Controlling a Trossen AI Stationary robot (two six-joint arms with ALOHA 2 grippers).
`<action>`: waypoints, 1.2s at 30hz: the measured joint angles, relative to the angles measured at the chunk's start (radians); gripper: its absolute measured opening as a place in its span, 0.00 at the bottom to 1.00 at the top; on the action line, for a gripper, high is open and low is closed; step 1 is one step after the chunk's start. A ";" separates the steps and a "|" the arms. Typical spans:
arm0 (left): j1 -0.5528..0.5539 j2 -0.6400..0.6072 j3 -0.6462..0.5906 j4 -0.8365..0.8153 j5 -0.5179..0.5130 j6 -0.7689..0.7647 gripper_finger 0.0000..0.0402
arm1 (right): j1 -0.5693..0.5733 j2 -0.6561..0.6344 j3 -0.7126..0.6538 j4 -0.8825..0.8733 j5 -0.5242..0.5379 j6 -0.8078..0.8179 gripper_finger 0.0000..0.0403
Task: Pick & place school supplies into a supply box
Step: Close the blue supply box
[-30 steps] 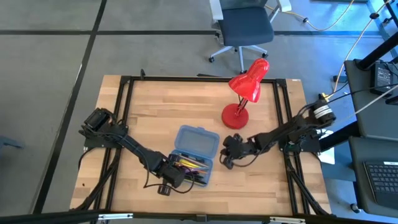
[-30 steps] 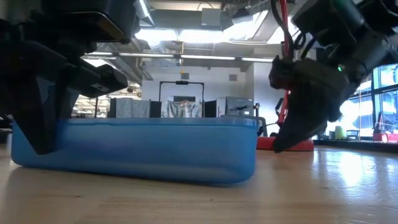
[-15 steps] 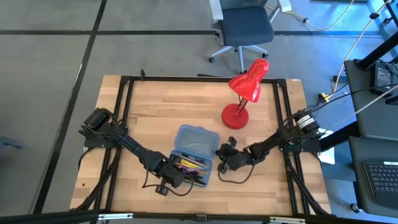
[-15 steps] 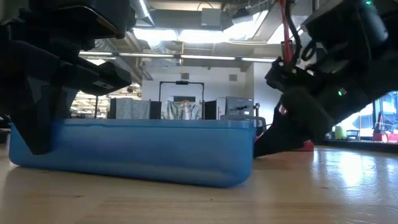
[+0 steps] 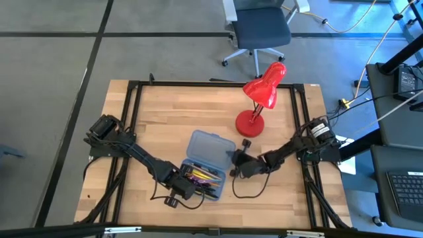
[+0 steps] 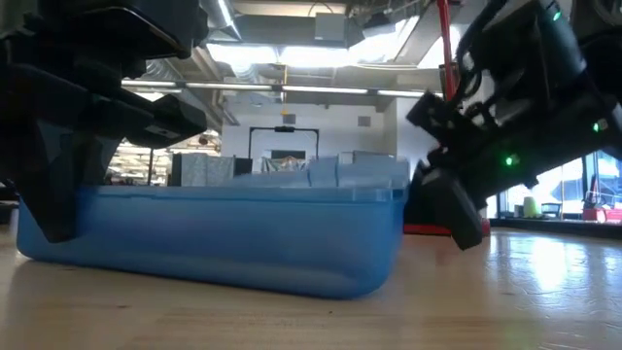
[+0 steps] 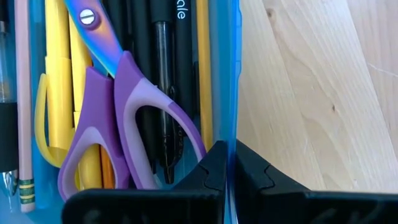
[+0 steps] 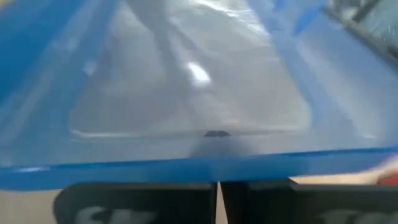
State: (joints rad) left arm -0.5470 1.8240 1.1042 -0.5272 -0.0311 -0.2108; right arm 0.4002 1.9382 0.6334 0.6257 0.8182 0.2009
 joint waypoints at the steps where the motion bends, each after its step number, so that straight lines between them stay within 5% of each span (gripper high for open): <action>1: 0.001 0.000 0.000 0.000 0.000 0.000 0.00 | 0.000 -0.005 0.000 0.018 0.001 -0.033 0.02; 10: 0.005 0.000 0.000 -0.001 -0.001 -0.014 0.00 | 0.009 -0.056 0.002 0.101 -0.019 -0.157 0.02; 23: 0.038 -0.001 0.000 -0.001 -0.018 -0.047 0.00 | 0.009 -0.056 0.002 0.194 -0.218 -0.185 0.02; 36: 0.075 -0.008 -0.002 -0.003 -0.041 -0.097 0.01 | 0.009 -0.210 0.002 0.121 -0.221 -0.208 0.02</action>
State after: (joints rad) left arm -0.4721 1.8157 1.1027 -0.5301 -0.0716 -0.3073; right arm 0.4095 1.7285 0.6353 0.7471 0.5967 -0.0073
